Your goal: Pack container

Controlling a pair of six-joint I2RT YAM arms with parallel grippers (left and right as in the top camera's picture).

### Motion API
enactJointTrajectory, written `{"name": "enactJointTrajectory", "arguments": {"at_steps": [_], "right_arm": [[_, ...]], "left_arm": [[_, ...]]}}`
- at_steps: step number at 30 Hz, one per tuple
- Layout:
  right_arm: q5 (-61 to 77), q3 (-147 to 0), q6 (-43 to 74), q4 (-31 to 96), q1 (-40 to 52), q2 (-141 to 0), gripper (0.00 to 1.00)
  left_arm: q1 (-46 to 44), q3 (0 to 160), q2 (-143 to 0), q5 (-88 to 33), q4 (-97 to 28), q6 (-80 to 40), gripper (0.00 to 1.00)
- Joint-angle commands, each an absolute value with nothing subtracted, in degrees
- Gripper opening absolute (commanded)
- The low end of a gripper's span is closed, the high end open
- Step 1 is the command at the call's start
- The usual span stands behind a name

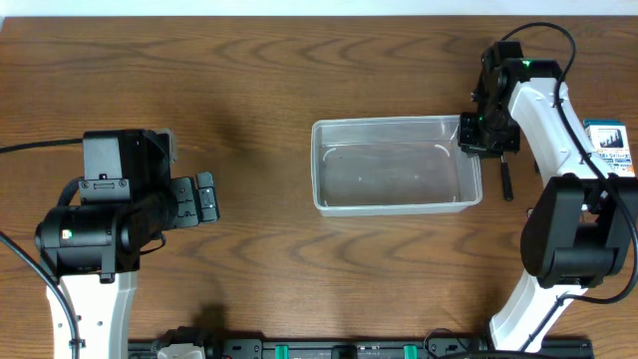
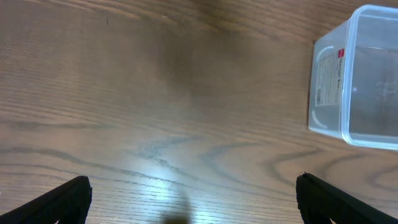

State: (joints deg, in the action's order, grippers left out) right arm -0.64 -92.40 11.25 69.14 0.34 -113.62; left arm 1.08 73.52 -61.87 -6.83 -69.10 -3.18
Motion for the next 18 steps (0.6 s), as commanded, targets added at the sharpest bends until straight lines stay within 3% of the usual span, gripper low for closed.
{"name": "enactJointTrajectory", "arguments": {"at_steps": [1, 18], "right_arm": [[-1.5, -92.09, 13.32, 69.01, 0.78, -113.6, 0.14], [-1.5, -92.09, 4.16, 68.64, 0.78, -113.58, 0.15]], "left_arm": [[1.37, 74.28, -61.73, -5.91, -69.17, -3.66, 0.98], [1.37, 74.28, -61.73, -5.91, -69.17, -3.66, 0.98]]}}
